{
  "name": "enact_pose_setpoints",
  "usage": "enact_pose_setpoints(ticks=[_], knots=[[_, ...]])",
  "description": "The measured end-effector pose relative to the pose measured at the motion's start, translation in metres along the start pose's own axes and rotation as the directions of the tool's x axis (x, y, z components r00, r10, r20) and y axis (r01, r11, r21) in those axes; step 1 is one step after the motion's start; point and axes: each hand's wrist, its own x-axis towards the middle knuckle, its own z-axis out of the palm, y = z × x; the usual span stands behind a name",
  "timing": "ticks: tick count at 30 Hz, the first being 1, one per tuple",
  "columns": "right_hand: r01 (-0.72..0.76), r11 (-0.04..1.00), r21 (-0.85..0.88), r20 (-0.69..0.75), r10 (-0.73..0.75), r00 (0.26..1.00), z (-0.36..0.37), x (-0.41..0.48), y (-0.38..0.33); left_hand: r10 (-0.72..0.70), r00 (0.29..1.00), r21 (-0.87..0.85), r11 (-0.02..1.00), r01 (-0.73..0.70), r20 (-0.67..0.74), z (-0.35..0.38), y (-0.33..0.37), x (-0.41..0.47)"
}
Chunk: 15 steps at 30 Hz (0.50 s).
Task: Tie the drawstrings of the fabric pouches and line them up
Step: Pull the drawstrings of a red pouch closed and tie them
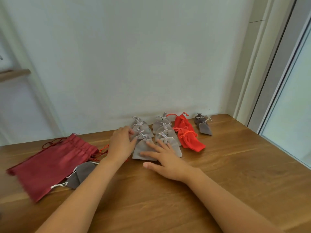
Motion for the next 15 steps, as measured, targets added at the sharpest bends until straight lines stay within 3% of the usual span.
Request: enact_pose_setpoints(ticks=[2, 4, 6, 10, 13, 15], knots=[[-0.029, 0.999, -0.031, 0.04, 0.03, 0.999, 0.003, -0.003, 0.0, -0.126, 0.992, 0.235, 0.964, 0.123, -0.002, -0.013, -0.009, -0.005], [-0.034, 0.999, -0.035, 0.047, 0.036, 0.998, 0.002, -0.005, 0.0, -0.296, 0.955, 0.467, 0.849, 0.246, 0.034, -0.023, -0.017, -0.008], [-0.04, 0.999, -0.033, 0.053, 0.042, 0.998, 0.002, -0.007, 0.0, -0.433, 0.894, 0.574, 0.763, 0.298, 0.112, -0.028, -0.02, -0.009], [-0.038, 0.999, 0.007, 0.036, 0.038, 0.999, 0.001, -0.008, -0.002, -0.483, 0.83, 0.431, 0.835, 0.342, 0.277, -0.031, -0.024, -0.005], [-0.027, 0.999, 0.041, 0.023, 0.026, 0.999, 0.001, -0.007, -0.001, -0.432, 0.883, 0.255, 0.889, 0.381, 0.186, -0.035, -0.026, -0.001], [-0.021, 0.997, 0.069, 0.013, 0.02, 1.0, 0.003, -0.006, 0.0, -0.333, 0.942, -0.003, 0.943, 0.333, 0.051, -0.037, -0.024, 0.002]])
